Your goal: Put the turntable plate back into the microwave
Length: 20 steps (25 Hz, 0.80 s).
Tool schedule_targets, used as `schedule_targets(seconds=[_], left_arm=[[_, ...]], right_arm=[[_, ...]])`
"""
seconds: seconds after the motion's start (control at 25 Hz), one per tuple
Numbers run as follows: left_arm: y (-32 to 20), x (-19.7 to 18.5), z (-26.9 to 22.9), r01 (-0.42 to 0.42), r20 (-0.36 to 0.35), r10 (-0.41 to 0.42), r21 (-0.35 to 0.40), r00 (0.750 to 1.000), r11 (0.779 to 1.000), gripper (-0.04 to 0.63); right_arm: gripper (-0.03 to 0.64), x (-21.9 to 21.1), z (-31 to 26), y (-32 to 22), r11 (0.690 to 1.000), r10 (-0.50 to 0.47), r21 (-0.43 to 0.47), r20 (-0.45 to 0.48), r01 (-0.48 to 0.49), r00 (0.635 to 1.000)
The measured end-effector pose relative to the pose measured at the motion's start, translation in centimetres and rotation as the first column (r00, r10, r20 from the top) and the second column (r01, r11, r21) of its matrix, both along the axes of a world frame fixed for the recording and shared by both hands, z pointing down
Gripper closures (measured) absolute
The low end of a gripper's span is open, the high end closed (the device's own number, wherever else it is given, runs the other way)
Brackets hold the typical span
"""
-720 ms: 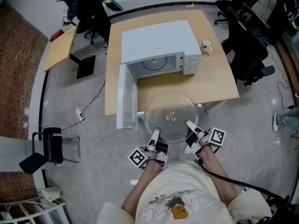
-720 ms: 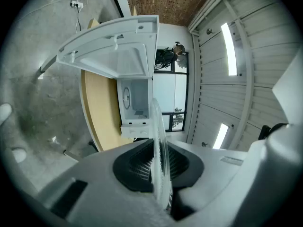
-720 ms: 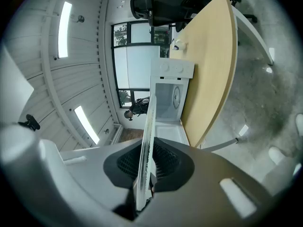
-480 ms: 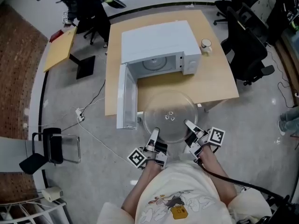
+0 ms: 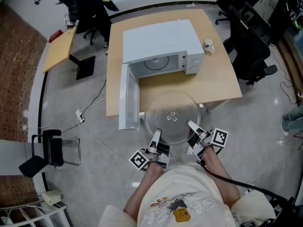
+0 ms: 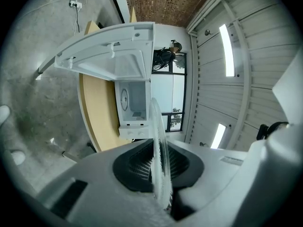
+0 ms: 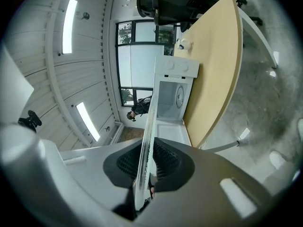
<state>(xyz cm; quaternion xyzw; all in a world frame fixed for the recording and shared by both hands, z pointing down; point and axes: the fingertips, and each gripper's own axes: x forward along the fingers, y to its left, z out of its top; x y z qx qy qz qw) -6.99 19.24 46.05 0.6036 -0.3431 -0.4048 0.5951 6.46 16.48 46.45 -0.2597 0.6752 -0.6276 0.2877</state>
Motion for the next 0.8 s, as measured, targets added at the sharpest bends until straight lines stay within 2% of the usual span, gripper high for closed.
schedule_targets(seconds=[0.2,0.56,0.68,0.8], left_arm=[[-0.6,0.1,0.1,-0.024,0.004,0.024,0.002,1.0,1.0,0.563],[-3.2,-0.3,0.8,-0.118,0.014,0.119,-0.021,0.993,0.993,0.561],[-4.7,-1.1,1.4,-0.094,0.023,0.094,-0.029,0.995,0.995,0.561],[-6.1,-1.2,1.8,-0.052,-0.009,0.052,-0.054,0.999,0.997,0.56]], right_arm=[[0.577,0.3,0.6,0.0,0.999,0.037,-0.027,0.003,-0.037,0.999],[0.58,0.3,2.1,-1.2,0.984,0.167,-0.067,0.001,-0.166,0.986],[0.58,-0.3,2.3,-2.3,0.976,0.204,-0.07,-0.004,-0.204,0.979],[0.58,-0.7,2.7,-3.1,0.967,0.236,-0.099,-0.003,-0.236,0.972]])
